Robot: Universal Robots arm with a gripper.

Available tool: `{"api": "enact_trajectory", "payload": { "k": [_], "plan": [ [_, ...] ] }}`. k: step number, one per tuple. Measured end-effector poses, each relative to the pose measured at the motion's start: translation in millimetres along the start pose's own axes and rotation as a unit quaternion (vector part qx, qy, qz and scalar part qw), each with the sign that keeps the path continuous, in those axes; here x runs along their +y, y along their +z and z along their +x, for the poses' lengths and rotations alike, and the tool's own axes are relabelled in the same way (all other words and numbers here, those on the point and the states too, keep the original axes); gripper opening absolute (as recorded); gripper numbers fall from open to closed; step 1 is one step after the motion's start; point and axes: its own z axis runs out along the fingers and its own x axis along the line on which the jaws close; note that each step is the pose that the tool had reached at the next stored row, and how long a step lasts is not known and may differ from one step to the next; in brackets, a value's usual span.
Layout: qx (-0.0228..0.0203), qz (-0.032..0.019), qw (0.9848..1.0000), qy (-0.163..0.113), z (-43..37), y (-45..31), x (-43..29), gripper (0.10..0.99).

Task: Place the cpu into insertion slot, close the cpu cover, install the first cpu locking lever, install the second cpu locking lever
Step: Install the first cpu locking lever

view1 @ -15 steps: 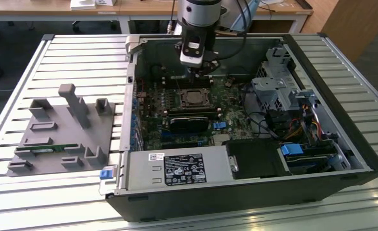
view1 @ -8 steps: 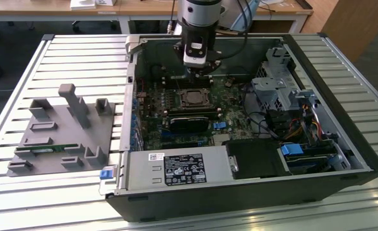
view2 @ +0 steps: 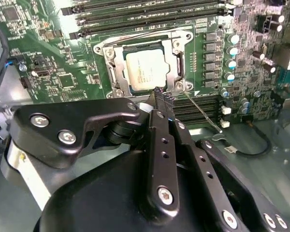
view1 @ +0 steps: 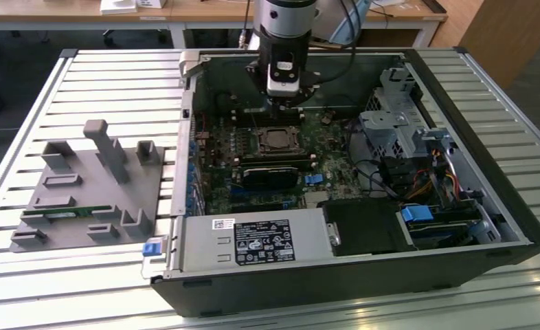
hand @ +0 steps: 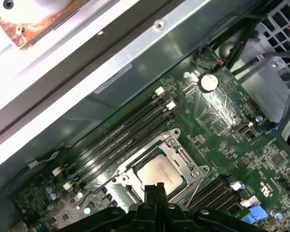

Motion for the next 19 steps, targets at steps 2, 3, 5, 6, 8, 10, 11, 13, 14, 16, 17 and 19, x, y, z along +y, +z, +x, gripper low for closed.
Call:
{"api": "enact_trajectory", "payload": {
  "k": [2, 3, 5, 6, 8, 10, 11, 13, 14, 16, 17, 19],
  "plan": [
    [0.0005, 0.0004, 0.9999, -0.014, 0.0, 0.0, 0.0, 0.106],
    [0.0009, 0.0006, 0.9997, -0.023, 0.0, 0.0, 0.0, 0.106],
    [0.0016, 0.0010, 0.9992, -0.041, 0.0, 0.1, 0.0, 0.106],
    [0.0019, 0.0013, 0.9988, -0.050, 0.0, 0.1, 0.0, 0.106],
    [0.0026, 0.0018, 0.9977, -0.068, 0.0, 0.1, 0.0, 0.106],
    [0.0033, 0.0022, 0.9963, -0.086, 0.0, 0.1, 0.0, 0.106],
    [0.0036, 0.0024, 0.9956, -0.094, 0.0, 0.1, 0.0, 0.106],
    [0.0043, 0.0028, 0.9937, -0.112, 0.0, 0.2, 0.0, 0.106],
    [0.0046, 0.0031, 0.9926, -0.121, 0.0, 0.2, 0.0, 0.106],
    [0.0053, 0.0036, 0.9902, -0.139, 0.0, 0.2, 0.0, 0.106],
    [0.0057, 0.0038, 0.9889, -0.148, 0.0, 0.2, 0.0, 0.106],
    [0.0064, 0.0042, 0.9861, -0.166, 0.0, 0.3, 0.0, 0.106]
  ]
}}
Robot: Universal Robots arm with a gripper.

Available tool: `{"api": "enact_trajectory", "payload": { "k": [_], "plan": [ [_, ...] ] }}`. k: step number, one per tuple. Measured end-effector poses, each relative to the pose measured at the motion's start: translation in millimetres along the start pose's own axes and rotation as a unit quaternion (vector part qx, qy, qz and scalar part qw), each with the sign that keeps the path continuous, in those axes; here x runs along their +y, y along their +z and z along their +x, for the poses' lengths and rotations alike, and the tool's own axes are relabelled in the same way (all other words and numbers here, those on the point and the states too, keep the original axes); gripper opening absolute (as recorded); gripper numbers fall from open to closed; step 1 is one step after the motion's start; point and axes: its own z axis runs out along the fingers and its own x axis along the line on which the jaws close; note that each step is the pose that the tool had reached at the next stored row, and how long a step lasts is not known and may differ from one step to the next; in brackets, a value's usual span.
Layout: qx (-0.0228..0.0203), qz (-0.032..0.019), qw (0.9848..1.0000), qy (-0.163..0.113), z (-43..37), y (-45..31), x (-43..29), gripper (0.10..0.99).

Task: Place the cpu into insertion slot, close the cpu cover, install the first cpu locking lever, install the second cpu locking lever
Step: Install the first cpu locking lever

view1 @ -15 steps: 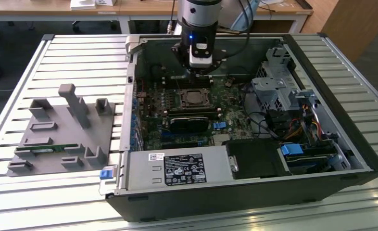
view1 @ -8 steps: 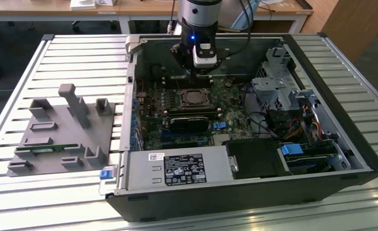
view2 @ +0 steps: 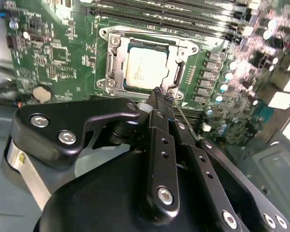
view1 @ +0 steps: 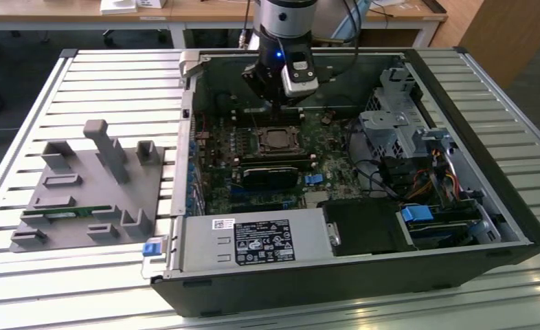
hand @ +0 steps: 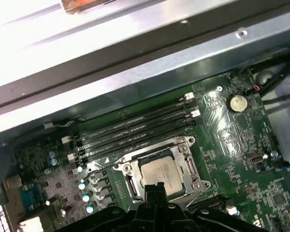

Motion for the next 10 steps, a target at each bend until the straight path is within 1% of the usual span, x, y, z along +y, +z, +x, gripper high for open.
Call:
{"api": "enact_trajectory", "payload": {
  "k": [3, 5, 7, 10],
  "plan": [
    [0.0010, 0.0007, 0.9996, -0.027, 0.0, 0.0, 0.0, 0.106],
    [0.0018, 0.0012, 0.9990, -0.046, 0.0, 0.0, 0.0, 0.106],
    [0.0025, 0.0017, 0.9980, -0.064, 0.0, 0.0, 0.0, 0.106],
    [0.0035, 0.0023, 0.9960, -0.090, 0.0, 0.1, 0.0, 0.106]
  ]
}}
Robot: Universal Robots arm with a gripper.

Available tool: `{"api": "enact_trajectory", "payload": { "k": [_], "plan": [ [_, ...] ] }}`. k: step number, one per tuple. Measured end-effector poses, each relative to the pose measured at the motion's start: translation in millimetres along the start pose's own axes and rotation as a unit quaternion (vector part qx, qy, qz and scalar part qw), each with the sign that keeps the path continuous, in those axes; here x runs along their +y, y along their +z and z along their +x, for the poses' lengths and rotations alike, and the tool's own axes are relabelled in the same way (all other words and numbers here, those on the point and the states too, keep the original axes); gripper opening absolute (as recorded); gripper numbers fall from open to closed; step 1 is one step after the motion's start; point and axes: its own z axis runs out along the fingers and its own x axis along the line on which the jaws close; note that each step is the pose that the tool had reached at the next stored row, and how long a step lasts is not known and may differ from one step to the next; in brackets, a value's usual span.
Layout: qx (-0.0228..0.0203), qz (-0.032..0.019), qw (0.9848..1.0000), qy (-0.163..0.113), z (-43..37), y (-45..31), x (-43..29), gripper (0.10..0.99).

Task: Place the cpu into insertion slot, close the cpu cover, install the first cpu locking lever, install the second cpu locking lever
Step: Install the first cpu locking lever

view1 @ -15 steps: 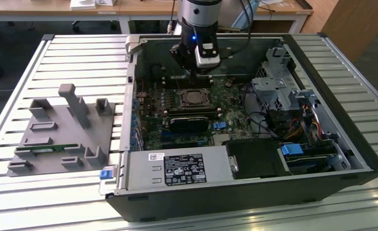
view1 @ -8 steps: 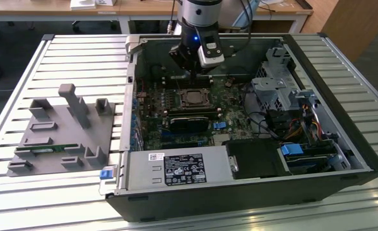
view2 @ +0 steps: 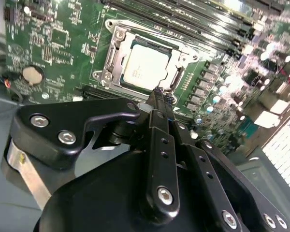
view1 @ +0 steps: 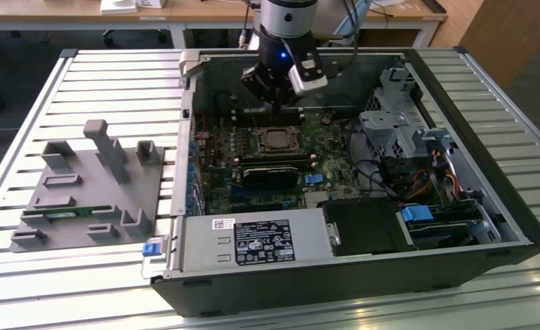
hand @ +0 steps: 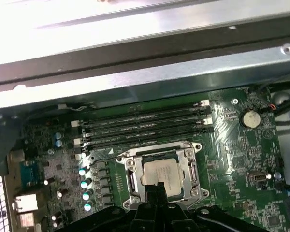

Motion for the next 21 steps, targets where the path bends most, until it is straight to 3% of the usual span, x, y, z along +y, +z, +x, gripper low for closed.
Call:
{"api": "enact_trajectory", "payload": {
  "k": [5, 10, 15, 18, 21],
  "plan": [
    [0.0016, 0.0011, 0.9991, -0.042, 0.0, 0.0, 0.0, 0.106],
    [0.0031, 0.0020, 0.9968, -0.080, 0.0, 0.0, 0.0, 0.106],
    [0.0023, 0.0023, 0.9953, -0.096, 1.3, 0.0, -0.2, 0.106],
    [-0.0067, 0.0004, 0.9952, -0.097, 8.3, 0.2, -1.4, 0.106],
    [-0.0163, -0.0059, 0.9951, -0.098, 16.5, 0.4, -2.6, 0.106]
  ]
}}
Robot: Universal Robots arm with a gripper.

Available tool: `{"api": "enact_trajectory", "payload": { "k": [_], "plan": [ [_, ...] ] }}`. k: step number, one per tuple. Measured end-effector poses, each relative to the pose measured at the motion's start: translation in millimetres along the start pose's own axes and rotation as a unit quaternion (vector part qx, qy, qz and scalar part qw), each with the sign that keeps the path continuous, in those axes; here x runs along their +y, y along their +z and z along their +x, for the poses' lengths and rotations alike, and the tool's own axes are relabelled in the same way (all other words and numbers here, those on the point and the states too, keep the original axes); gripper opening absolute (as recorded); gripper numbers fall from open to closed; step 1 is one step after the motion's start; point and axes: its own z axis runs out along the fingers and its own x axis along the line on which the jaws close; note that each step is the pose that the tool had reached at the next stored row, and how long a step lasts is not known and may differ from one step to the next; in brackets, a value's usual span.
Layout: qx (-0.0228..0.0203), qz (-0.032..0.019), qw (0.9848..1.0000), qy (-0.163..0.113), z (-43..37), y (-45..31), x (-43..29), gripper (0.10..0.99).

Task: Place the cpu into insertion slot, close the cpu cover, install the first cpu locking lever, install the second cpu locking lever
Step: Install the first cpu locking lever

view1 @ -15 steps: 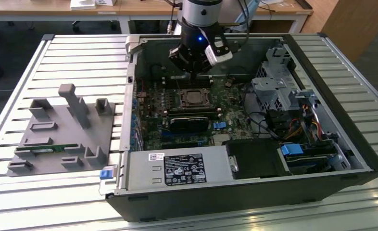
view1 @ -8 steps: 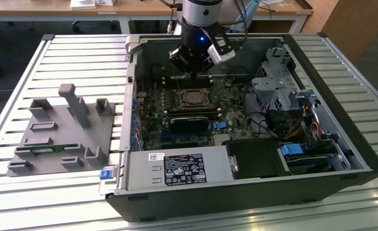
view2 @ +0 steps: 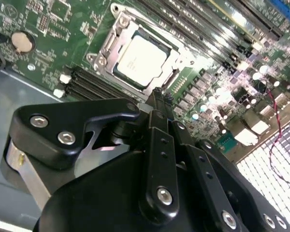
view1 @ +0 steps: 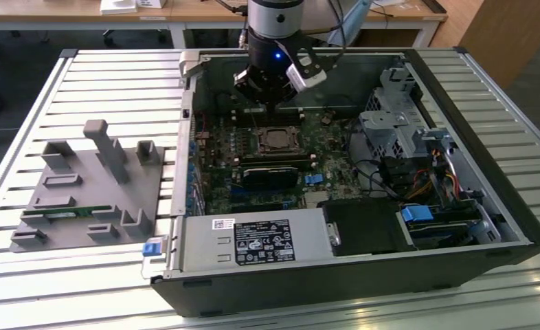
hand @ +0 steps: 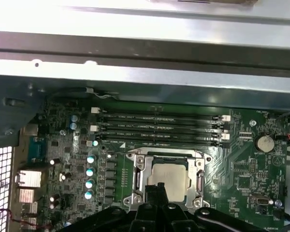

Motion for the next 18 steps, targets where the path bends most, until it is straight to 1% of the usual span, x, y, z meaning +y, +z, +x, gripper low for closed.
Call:
{"api": "enact_trajectory", "payload": {
  "k": [1, 3, 14, 15, 18],
  "plan": [
    [-0.0020, -0.0011, 1.0000, 0.000, 1.8, 0.0, 0.1, 0.106],
    [-0.0028, -0.0014, 1.0000, 0.000, 4.6, 0.1, 0.2, 0.106],
    [-0.0028, -0.0013, 1.0000, 0.000, 22.5, 3.0, 0.6, 0.106],
    [-0.0028, -0.0013, 1.0000, 0.000, 25.7, 3.4, 0.7, 0.106],
    [-0.0028, -0.0013, 1.0000, 0.000, 31.3, 3.8, 1.0, 0.106]
  ]
}}
